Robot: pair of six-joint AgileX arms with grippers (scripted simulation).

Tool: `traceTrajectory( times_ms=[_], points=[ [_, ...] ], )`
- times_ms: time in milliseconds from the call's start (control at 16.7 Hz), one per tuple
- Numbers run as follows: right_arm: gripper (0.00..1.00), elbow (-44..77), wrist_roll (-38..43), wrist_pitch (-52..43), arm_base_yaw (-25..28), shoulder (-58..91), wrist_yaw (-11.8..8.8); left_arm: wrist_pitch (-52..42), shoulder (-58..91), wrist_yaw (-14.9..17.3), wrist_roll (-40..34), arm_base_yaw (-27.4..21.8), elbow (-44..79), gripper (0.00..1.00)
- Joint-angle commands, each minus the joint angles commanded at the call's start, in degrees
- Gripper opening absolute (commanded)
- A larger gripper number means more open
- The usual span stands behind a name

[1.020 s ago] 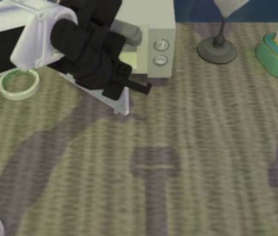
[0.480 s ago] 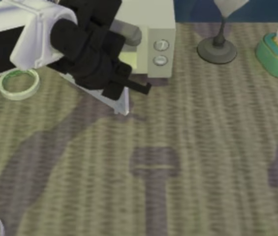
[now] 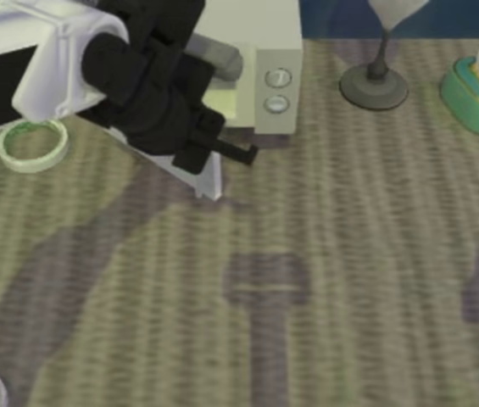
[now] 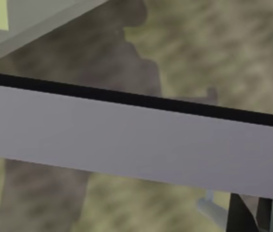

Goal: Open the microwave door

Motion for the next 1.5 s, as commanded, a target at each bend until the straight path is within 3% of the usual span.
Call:
traceTrajectory(
  times_ms=[480, 1500],
  points=[
    [1.0, 0.0, 0.0, 0.0, 0.0, 0.0, 0.0, 0.17, -3.37, 3.83, 7.22, 2.66, -3.89, 0.0],
    [1.0, 0.0, 0.0, 0.0, 0.0, 0.0, 0.0, 0.17, -3.38, 3.84, 7.24, 2.67, -3.9, 0.0]
  ],
)
